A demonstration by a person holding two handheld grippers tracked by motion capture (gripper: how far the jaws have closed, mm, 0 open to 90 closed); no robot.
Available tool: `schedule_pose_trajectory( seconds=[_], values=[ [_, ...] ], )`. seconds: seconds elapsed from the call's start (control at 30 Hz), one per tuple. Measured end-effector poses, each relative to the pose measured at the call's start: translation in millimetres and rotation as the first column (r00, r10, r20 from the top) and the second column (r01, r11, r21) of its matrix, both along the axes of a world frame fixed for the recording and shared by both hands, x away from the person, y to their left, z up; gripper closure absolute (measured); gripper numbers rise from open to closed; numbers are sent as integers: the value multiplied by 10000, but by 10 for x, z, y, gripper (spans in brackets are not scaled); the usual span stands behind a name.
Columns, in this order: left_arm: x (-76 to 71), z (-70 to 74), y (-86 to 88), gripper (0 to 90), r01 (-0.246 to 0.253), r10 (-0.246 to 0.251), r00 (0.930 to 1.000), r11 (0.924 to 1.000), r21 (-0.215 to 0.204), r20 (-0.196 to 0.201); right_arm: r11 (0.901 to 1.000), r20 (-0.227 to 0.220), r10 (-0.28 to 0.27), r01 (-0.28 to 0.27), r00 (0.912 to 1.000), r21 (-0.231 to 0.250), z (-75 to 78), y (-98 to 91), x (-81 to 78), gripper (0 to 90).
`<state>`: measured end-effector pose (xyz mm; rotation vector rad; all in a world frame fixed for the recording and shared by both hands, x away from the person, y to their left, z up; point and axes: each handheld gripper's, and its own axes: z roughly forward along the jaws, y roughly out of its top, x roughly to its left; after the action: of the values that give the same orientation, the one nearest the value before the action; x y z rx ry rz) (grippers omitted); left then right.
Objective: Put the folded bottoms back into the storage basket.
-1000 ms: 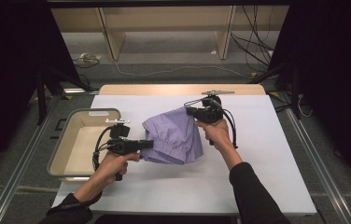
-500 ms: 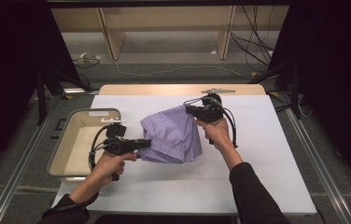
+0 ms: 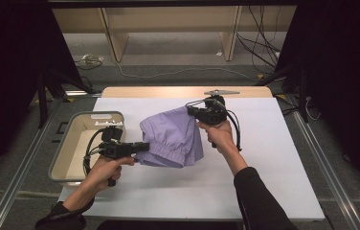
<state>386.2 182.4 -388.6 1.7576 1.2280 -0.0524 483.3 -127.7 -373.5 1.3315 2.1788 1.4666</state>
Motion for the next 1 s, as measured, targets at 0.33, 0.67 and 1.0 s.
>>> schedule_pose_trajectory(
  seconds=[0.33,0.67,1.0],
  values=[
    [-80,45,144,793,-122,122,9998,9999,-9,160,9998,64,147,-148,9999,141,39,108,-24,877],
    [-129,77,244,793,-213,213,9994,9998,-7,257,9994,148,251,-254,9996,214,53,200,-26,876],
    [-178,131,360,793,-369,366,9982,9993,62,486,9984,207,481,-486,9986,290,80,346,-32,876]
  ],
)
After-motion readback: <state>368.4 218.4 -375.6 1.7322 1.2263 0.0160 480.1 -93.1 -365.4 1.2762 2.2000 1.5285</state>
